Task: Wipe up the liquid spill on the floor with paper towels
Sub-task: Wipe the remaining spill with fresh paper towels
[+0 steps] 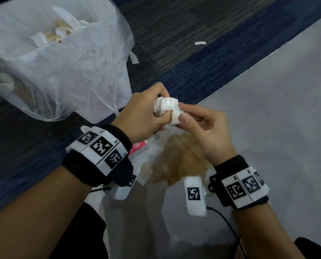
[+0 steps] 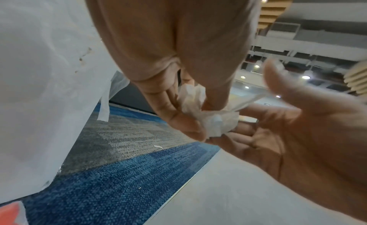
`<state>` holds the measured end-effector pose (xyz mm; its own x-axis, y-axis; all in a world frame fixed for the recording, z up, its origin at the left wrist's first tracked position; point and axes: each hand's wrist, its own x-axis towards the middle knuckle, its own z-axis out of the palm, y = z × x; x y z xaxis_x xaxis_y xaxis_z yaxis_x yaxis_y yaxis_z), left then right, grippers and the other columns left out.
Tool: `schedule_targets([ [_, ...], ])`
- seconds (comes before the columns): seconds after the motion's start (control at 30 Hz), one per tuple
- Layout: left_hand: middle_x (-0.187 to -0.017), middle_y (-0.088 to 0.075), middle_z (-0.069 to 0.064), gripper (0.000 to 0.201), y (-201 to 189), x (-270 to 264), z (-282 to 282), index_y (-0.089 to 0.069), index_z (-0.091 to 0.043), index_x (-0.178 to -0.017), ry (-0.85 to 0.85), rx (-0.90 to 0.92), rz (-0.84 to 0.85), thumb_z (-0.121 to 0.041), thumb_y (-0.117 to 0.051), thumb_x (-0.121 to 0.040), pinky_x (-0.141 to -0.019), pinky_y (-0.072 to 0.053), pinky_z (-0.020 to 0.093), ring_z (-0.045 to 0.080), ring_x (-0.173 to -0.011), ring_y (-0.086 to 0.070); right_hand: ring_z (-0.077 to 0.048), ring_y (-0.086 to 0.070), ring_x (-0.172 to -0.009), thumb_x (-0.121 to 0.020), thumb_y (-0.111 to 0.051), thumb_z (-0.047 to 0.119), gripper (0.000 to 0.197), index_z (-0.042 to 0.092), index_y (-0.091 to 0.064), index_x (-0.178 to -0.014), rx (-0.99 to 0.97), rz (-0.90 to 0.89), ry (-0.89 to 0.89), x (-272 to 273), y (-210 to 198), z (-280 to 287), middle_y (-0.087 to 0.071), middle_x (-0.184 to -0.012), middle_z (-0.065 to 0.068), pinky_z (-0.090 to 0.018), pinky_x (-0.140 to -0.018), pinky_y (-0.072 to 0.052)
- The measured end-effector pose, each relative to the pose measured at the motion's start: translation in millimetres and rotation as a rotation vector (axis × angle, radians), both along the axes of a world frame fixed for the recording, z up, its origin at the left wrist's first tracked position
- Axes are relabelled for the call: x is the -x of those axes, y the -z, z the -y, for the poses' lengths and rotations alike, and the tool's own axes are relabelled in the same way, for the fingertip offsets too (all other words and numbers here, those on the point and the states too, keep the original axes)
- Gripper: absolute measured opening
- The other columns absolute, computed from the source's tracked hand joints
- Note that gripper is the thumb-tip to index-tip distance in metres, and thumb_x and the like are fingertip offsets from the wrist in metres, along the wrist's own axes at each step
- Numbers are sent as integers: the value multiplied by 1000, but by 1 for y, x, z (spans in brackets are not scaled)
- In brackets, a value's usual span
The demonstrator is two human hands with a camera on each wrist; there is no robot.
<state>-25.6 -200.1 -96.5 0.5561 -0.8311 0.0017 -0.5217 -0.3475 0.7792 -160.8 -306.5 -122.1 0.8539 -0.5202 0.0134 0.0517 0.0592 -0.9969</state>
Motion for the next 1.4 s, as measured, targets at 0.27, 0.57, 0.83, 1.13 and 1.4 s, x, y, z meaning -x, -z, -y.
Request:
schedule_targets([
  [0.27, -81, -73, 11, 29, -4, -1, 5, -55, 2, -111, 15, 84, -469, -8, -66, -86, -50, -53, 24, 22, -60, -71, -25, -71, -69, -78, -73, 0, 24, 5, -68, -101, 93, -36, 114, 0, -2, 13, -71, -82, -18, -30, -65, -59],
  [0.57, -89, -73, 19, 16, 5, 3, 7, -53, -4, -106, 63, -45, -506, -12, -57, -93, -67, -60, 33, 24, -74, -74, -17, -70, -68, -78, -73, -3, 18, 11, -71, -89, 192, -119, 40, 3, 10, 29, -73, -81, -4, -30, -65, -59],
  [0.83, -113, -65, -6, 39, -3, -23, -23, -52, -25, -126, 259, -712, 1, -45, -50, -92, -90, -49, 32, 15, -98, -61, -29, -64, -77, -81, -71, 8, 11, 17, -73, -86, 721, -720, 145, 27, 116, 107, -62, -81, -2, -35, -74, -52],
  [1.13, -89, -73, -4, 34, -14, -35, -57, -63, -29, -111, 218, -882, -67, -50, -45, -92, -80, -54, 33, 13, -86, -68, -27, -61, -98, -87, -59, 5, 20, 10, -72, -102, 894, -729, -206, -37, 120, 34, -66, -105, -12, -15, -75, -32],
  [1.4, -97, -73, -3, 35, -13, -42, -63, -62, -22, -112, 184, -851, -86, -46, -44, -93, -70, -50, 23, 15, -88, -69, -34, -60, -98, -82, -57, 1, 25, 9, -64, -105, 876, -691, -726, -31, 145, -113, -55, -111, -14, -36, -84, -50],
])
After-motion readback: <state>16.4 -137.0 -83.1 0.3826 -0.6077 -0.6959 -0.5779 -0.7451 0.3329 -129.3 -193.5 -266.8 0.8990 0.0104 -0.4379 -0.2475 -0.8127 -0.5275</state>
